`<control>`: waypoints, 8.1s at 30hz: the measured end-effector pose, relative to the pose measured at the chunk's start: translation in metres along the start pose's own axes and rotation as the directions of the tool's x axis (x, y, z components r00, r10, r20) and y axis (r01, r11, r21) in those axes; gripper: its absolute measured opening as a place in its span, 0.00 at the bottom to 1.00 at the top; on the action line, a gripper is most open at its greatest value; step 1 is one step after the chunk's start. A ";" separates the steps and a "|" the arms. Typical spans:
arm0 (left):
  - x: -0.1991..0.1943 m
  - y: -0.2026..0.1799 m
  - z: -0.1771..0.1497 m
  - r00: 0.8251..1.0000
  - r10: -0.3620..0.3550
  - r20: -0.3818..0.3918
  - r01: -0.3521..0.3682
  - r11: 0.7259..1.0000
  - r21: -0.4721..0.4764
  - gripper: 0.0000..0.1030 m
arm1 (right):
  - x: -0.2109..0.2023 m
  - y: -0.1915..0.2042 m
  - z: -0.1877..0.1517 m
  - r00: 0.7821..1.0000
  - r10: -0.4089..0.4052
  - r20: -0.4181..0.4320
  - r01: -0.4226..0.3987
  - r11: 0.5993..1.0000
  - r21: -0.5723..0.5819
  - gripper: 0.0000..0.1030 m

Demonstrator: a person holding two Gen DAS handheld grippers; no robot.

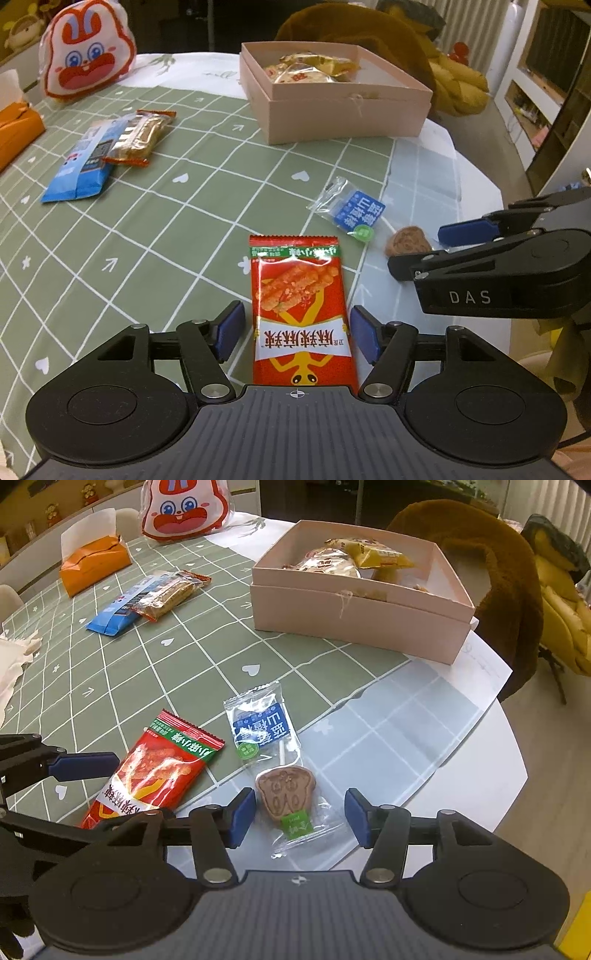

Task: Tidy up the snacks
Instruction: 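Lift the red packet and cookie packet in both tools toward the pink box, then open both tools over the pink box to drop both packets, then grasp the small wafer bar with the left tool while the right tool reaches the blue snack bag, then close the right tool on the blue snack bag while the left tool holds the wafer bar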

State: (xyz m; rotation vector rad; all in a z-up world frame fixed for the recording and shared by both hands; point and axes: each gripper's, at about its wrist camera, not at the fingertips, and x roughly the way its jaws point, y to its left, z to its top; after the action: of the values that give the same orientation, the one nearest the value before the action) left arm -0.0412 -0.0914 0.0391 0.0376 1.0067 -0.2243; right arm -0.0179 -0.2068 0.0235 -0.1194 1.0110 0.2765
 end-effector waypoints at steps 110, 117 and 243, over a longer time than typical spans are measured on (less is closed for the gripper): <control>0.088 0.146 0.169 0.987 0.147 0.069 -0.126 0.962 -0.242 0.50 | 0.047 0.013 0.248 0.995 0.011 0.098 -0.013 1.000 0.014 0.55; 0.103 0.129 0.170 0.998 0.059 0.019 -0.055 0.985 -0.163 0.51 | 0.047 0.005 0.240 0.995 0.008 0.097 -0.014 0.998 0.054 0.56; -0.006 0.262 0.051 0.953 0.263 0.148 -0.080 0.694 -0.715 0.39 | 0.099 0.153 0.218 0.950 0.301 -0.086 -0.313 0.927 -0.205 0.70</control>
State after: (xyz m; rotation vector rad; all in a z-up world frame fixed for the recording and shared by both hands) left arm 0.0519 0.1584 0.0527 -0.5888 0.7821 0.3441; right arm 0.1672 0.0066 0.0590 -0.1669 1.0495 0.6749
